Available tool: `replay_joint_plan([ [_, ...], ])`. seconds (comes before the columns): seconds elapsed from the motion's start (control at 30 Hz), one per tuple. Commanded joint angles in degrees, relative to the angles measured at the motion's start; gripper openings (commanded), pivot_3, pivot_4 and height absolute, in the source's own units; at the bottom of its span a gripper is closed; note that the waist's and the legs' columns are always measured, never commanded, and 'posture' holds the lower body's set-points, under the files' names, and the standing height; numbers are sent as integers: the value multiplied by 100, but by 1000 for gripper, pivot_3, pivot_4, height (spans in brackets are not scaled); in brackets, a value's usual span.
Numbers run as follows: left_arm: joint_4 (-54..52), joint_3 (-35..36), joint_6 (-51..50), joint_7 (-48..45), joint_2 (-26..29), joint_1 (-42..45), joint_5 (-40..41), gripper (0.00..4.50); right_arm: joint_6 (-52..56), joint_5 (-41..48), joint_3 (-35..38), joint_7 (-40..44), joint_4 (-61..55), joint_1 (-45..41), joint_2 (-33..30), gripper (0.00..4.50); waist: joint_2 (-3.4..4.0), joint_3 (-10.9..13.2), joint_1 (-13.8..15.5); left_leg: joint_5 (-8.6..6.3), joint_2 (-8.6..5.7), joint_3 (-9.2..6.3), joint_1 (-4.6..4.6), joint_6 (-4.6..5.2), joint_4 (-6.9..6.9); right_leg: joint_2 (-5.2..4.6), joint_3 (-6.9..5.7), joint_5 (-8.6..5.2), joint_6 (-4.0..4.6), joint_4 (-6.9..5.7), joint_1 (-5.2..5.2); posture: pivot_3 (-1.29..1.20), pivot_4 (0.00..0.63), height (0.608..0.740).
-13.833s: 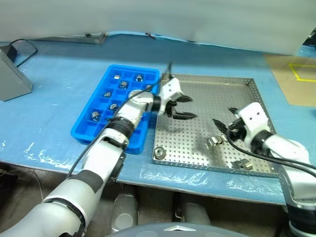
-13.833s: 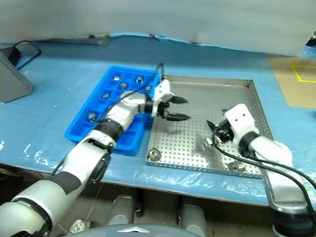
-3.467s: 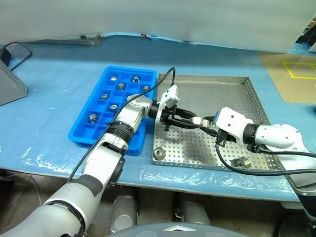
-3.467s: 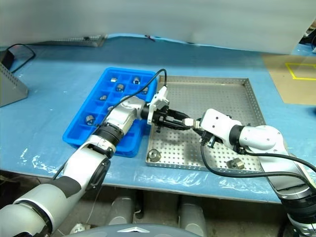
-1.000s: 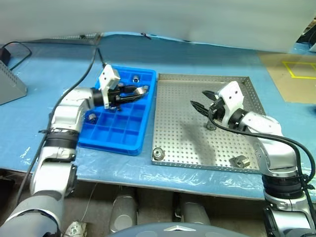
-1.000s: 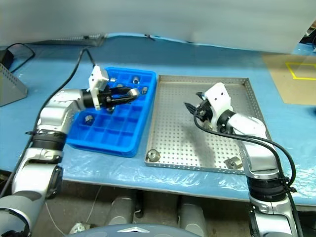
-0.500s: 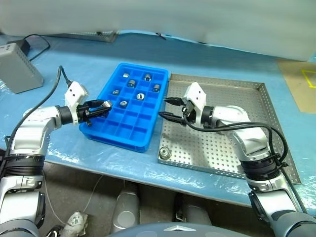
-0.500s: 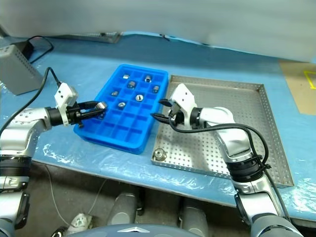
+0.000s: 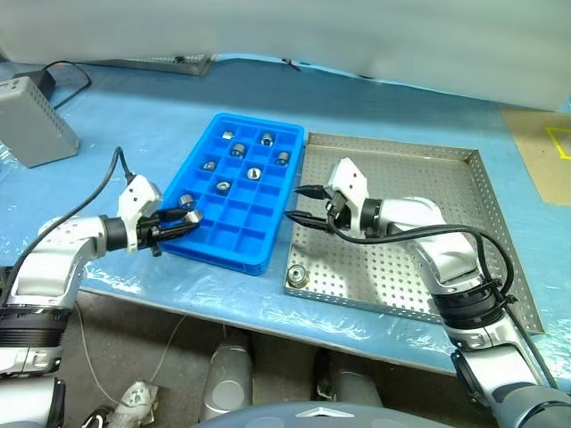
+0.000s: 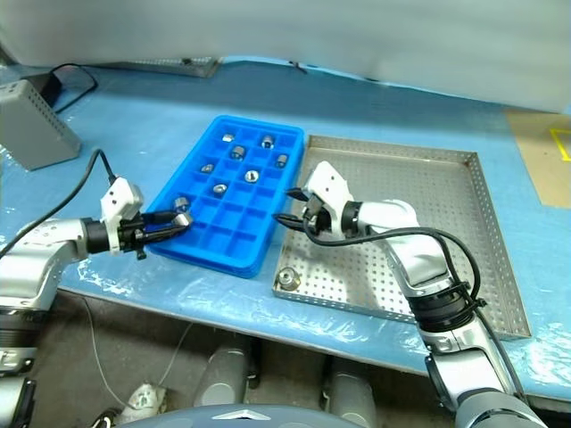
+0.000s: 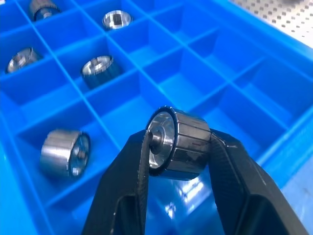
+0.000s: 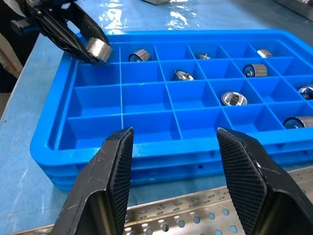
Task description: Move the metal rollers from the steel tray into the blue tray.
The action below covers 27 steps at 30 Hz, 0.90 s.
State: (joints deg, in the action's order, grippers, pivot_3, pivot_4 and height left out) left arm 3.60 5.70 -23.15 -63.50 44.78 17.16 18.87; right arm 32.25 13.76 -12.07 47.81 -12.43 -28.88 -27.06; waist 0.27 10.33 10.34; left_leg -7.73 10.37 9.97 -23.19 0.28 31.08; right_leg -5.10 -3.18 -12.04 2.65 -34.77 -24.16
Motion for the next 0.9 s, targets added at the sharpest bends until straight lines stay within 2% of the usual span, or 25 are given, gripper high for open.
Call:
replay_joint_plan([
  [0.03,-32,-70,53,25,37,121,-39,1697,-166,-27,-1,-26,-208,-39,-24,2830,0,0,0,0,-1,0,0,0,0,0,0,0,0,0,0,299,150,740],
  [0.2,-37,-514,-171,138,-143,248,-169,1697,-239,-118,-30,-79,-148,-64,15,2830,-1,-1,3,1,-1,0,2,-2,3,-1,0,0,0,-7,2,291,150,740],
  [0.3,18,-606,-207,90,-98,263,-196,2390,-234,-159,-32,-110,-189,-26,9,2891,-3,-2,-19,2,-1,0,3,-3,4,-1,1,1,1,-7,2,279,150,740],
  [0.4,277,-593,-115,132,9,317,-320,3349,-208,-154,25,-120,-249,40,-42,2891,-3,-3,-43,1,0,0,5,-2,3,2,3,0,2,-5,1,266,150,740],
  [0.53,454,-497,-33,45,64,598,-248,3349,-197,-170,65,-169,-302,131,-108,2891,-3,-3,-48,1,4,1,6,-2,1,6,2,-3,8,-5,0,253,150,740],
  [0.7,668,-412,69,-27,-227,1346,1,3349,-174,-203,194,-209,-375,268,-300,2891,-3,-3,7,2,3,1,2,-4,11,4,2,-3,8,-12,3,219,150,740],
  [0.9,588,-672,-78,-219,-835,2031,266,3349,-205,-149,1038,-248,-229,686,-983,2891,-6,-4,-1,2,-6,1,6,-2,29,-7,3,-1,6,-15,23,157,150,740],
])
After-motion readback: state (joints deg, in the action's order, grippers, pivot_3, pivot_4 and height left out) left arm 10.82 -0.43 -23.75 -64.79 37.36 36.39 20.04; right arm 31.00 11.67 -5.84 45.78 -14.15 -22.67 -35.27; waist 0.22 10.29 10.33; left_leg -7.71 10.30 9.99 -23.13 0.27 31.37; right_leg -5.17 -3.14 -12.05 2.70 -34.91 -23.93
